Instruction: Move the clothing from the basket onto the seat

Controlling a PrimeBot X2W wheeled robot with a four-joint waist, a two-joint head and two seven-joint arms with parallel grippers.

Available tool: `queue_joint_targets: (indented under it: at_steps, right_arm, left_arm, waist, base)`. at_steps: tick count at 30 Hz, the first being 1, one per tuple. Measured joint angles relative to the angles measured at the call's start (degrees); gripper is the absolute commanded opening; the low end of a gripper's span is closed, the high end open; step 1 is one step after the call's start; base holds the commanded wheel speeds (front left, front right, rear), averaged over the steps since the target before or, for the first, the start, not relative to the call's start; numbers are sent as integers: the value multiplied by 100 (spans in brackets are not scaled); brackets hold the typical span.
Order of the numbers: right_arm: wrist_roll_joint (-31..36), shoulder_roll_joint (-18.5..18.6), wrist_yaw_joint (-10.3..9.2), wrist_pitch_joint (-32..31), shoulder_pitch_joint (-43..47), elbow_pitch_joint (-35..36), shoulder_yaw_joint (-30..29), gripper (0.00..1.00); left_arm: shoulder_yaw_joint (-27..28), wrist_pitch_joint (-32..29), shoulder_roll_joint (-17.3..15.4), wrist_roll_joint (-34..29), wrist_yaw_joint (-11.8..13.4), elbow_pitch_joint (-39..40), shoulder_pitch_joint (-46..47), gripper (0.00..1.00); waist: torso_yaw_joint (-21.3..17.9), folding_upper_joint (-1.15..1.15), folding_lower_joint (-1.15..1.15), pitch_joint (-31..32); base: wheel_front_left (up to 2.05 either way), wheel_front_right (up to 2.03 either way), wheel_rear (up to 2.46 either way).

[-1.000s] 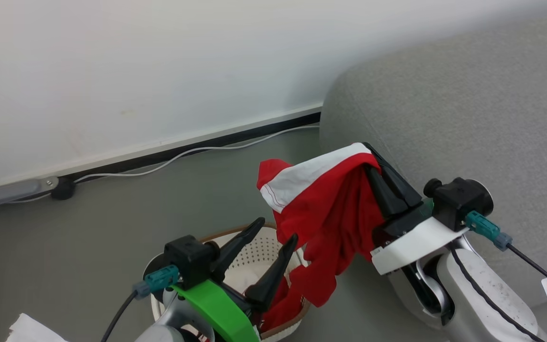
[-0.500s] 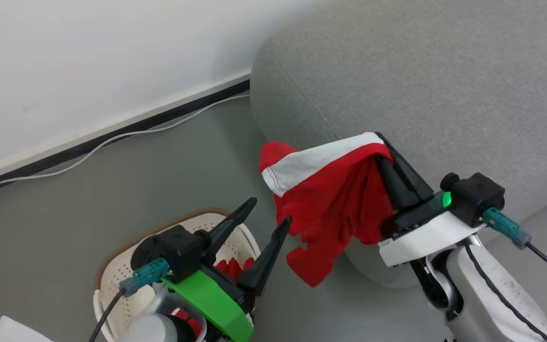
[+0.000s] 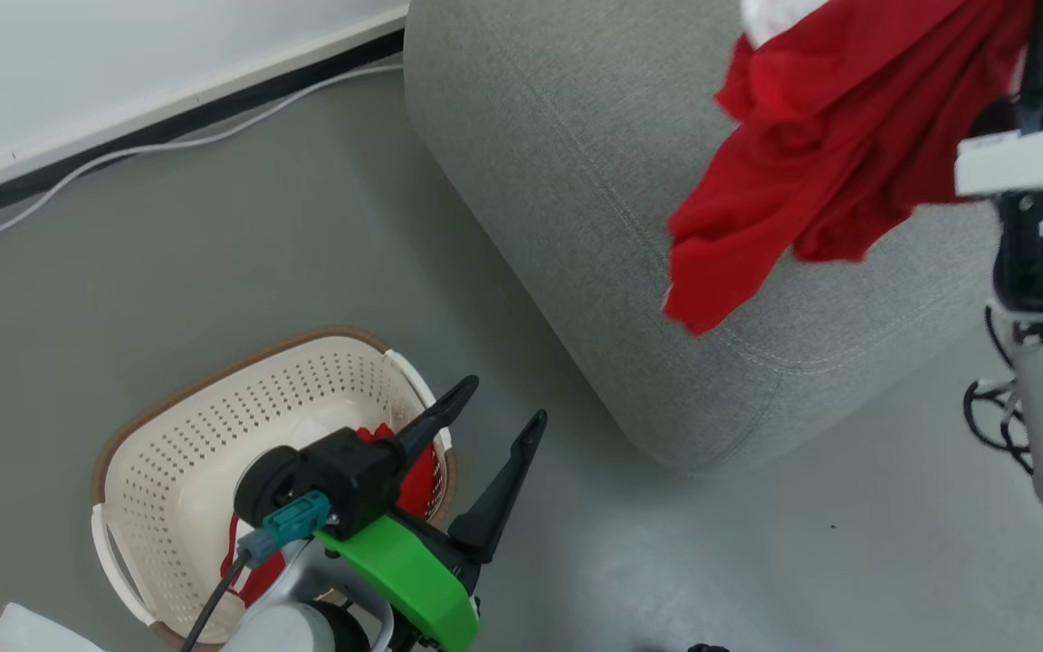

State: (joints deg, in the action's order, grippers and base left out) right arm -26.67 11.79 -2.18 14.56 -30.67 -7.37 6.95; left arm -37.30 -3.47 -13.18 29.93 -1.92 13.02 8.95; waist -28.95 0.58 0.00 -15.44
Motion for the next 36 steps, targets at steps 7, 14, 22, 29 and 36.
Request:
queue_joint_targets:
  at_steps: [7, 14, 22, 29, 36]
  right_arm:
    - [-489, 167, -115, -323, -1247, -709, -594, 0]
    - [-637, 491, -330, -623, -2614, -1204, -1155, 0]
    - [-683, 1428, -447, -728, -3652, -1583, -1924, 0]
    - [-600, 1716, -449, -756, -3855, -2011, -2005, 0]
    - [-564, 1318, -490, -714, -3804, -2594, -1841, 0]
  left_arm:
    - [125, -56, -56, -47, 283, 267, -73, 100]
    - [66, -212, -285, -332, 352, 625, -132, 100]
    - [-99, -263, -302, -342, 320, 1021, -132, 100]
    - [-26, -279, -396, -343, 314, 1238, -163, 100]
    - [100, -305, -495, -350, 345, 1455, -163, 100]
  waist:
    - [323, 0, 0, -499]
    - [804, 0, 0, -980]
    - [1403, 0, 0, -1566]
    - [1862, 0, 1, -2125]
    - [2080, 0, 1, -2730]
  base:
    - [0, 0, 0]
    - [0, 0, 0]
    - [0, 0, 0]
    - [0, 0, 0]
    - [0, 0, 0]
